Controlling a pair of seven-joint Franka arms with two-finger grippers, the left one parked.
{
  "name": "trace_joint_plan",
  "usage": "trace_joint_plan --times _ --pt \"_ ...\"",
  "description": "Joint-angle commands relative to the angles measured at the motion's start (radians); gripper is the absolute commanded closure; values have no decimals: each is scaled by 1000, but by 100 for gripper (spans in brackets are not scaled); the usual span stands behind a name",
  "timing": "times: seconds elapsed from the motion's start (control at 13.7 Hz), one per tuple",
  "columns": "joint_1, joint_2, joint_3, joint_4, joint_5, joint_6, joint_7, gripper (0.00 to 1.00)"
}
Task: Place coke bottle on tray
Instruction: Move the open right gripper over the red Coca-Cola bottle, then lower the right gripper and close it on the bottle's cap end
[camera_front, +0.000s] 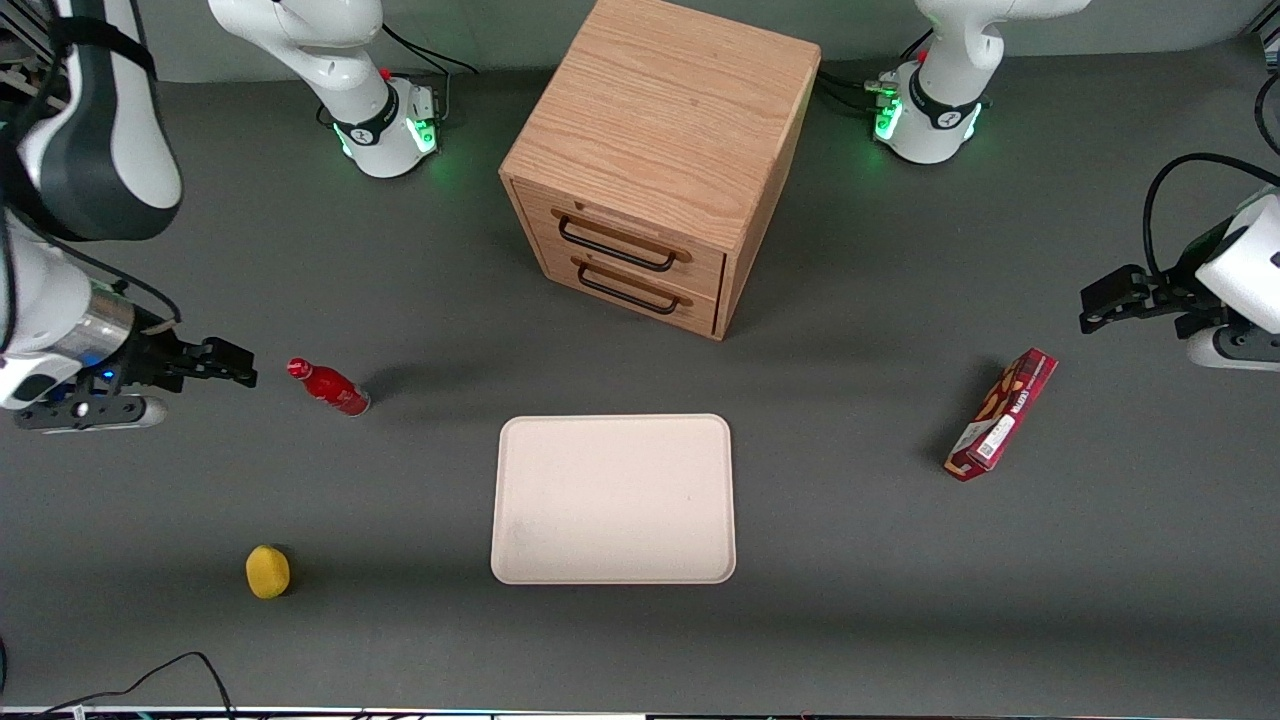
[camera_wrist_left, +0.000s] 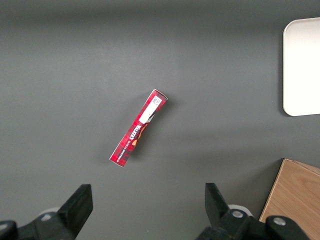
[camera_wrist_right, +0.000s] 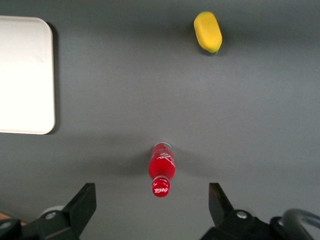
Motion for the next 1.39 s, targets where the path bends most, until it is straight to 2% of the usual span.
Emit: trace_joint_plan --times 0.0,0.15,0.29,0.51,0.8,0.88,1.17,1.32 --pt "-20 -102 11 -209 60 84 -40 0" --pt "-20 -118 12 -269 66 121 -47 1" --pt "-18 -142 12 -362 66 226 -64 3" --pt "-20 -133 12 -395 68 277 -89 7" --pt "-47 -106 12 -416 72 337 -109 32" --pt "-49 -96 12 -426 74 357 -138 36" --pt "-55 -86 12 -465 98 421 -144 37" --pt "-54 -76 12 -470 98 440 -144 47"
